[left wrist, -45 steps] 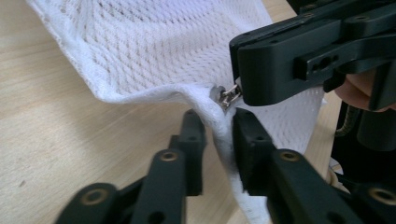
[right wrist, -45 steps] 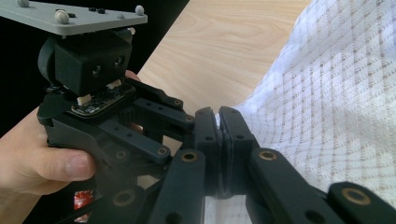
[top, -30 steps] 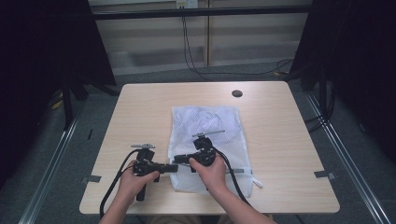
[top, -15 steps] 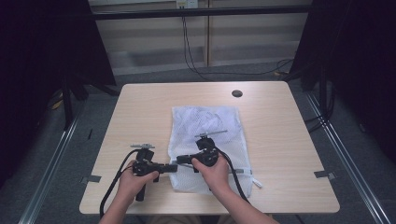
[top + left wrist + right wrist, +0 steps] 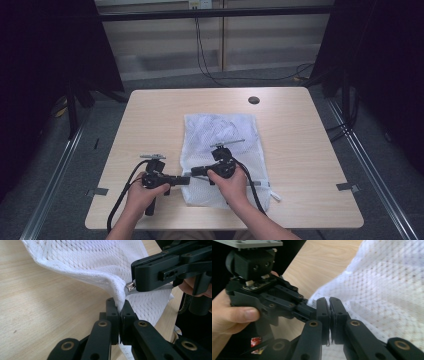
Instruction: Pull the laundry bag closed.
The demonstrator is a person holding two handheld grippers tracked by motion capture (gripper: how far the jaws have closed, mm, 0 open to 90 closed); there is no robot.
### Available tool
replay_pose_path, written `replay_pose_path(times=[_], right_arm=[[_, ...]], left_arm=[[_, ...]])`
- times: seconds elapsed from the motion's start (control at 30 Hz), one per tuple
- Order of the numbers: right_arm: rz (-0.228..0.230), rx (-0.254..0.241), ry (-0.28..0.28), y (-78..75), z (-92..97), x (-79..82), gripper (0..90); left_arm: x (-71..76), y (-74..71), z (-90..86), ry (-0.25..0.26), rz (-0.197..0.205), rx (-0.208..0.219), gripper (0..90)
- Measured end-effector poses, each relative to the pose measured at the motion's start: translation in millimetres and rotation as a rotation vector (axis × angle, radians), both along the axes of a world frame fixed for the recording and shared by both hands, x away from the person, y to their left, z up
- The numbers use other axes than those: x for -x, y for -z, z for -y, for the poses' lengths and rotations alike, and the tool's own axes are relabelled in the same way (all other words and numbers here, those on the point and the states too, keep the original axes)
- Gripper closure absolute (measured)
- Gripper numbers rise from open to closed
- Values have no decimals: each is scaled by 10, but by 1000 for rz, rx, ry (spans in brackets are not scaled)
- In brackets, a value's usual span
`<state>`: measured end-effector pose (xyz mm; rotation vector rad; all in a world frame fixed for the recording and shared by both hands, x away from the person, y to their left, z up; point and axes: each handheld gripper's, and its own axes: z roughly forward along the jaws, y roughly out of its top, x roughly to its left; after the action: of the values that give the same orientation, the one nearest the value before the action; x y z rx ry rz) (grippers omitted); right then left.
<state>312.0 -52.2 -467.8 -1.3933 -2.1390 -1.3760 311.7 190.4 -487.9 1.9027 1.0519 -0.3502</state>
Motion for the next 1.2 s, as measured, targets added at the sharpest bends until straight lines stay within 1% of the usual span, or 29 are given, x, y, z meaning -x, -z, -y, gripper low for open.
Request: replay_pose_path(times=[0.17, 0.27, 0.3, 0.37, 0.4, 0.57, 0.63, 0.67, 0.7, 0.77, 0.9, 1.03, 1.2], right_arm=[[-3, 7, 6, 2, 46, -3, 869], [-3, 5, 13, 4, 84, -9, 869], [-13, -1, 15, 2, 92, -6, 869], [-6, 5, 13, 1, 94, 0, 868], [-6, 5, 11, 2, 95, 0, 869], [-4, 7, 6, 9, 94, 4, 869], [-4, 8, 6, 12, 94, 3, 869], [-5, 8, 5, 13, 95, 2, 869], [-4, 15, 7, 12, 99, 3, 869], [-10, 13, 11, 18, 120, -1, 869], [-10, 14, 13, 21, 134, 3, 869], [-11, 13, 11, 20, 142, 5, 869], [-6, 19, 11, 29, 164, 7, 869]], left_arm=[[-11, -2, -21, 3, 8, -10, 881], [-10, -8, -26, -4, 4, 1, 881], [-7, -8, -22, -4, 3, 0, 881], [-13, -2, -25, 4, 5, -8, 881], [-9, -4, -21, -4, -4, -2, 881], [-8, -6, -26, 2, -8, -8, 881], [-4, -7, -21, -6, -14, -5, 881], [-6, -9, -30, -1, -9, -16, 881], [-7, -11, -38, -5, -9, -14, 881], [-4, -13, -46, -16, -17, -2, 882], [-9, -2, -59, -13, -18, -6, 882], [-5, -3, -52, -13, -24, 2, 881], [-8, -6, -72, -16, -20, -10, 882]])
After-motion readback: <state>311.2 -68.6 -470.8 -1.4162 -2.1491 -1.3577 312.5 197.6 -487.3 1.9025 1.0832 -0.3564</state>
